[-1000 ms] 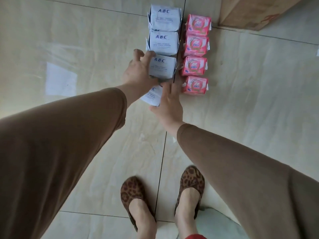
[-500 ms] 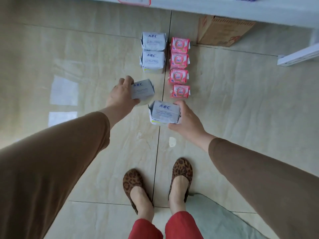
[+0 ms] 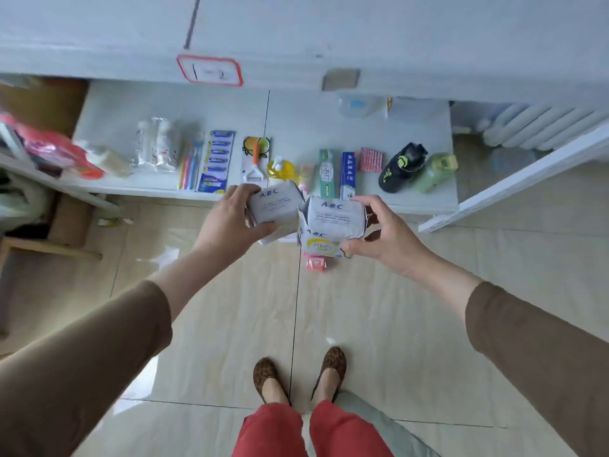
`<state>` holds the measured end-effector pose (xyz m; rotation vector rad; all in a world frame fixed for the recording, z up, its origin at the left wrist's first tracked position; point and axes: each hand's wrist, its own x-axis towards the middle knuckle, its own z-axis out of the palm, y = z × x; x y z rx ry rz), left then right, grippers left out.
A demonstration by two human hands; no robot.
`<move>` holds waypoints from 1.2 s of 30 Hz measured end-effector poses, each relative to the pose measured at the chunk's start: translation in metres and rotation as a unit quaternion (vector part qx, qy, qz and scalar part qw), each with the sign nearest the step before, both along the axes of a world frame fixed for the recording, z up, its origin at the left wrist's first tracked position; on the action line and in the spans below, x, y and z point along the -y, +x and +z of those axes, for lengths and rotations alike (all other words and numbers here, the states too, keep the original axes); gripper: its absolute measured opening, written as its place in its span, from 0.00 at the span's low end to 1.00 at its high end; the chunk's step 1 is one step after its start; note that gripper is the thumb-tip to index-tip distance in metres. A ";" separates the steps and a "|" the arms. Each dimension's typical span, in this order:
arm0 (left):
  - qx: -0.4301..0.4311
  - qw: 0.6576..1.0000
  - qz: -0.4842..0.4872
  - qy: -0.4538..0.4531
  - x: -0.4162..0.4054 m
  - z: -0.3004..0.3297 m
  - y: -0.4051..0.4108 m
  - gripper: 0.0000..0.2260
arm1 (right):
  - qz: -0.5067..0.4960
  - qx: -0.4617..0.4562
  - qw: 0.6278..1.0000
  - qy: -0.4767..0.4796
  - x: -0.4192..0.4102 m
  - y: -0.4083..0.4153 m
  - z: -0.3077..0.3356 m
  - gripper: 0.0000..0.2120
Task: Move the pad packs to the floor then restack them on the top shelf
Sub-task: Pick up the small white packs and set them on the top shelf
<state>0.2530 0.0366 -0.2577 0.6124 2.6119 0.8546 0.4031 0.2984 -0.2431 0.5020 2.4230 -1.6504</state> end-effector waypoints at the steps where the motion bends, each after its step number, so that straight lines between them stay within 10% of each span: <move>1: -0.009 1.000 0.003 0.016 -0.004 0.028 -0.002 0.29 | 0.000 -0.015 1.000 0.000 -0.009 -0.004 0.030 0.31; 14: -0.123 0.989 -0.023 0.077 -0.082 0.218 -0.156 0.25 | -0.030 -0.159 0.986 0.033 -0.121 -0.151 0.225 0.28; 36: -0.201 0.974 -0.066 -0.084 -0.367 0.255 -0.431 0.28 | 0.013 -0.158 0.987 -0.001 -0.268 -0.366 0.190 0.27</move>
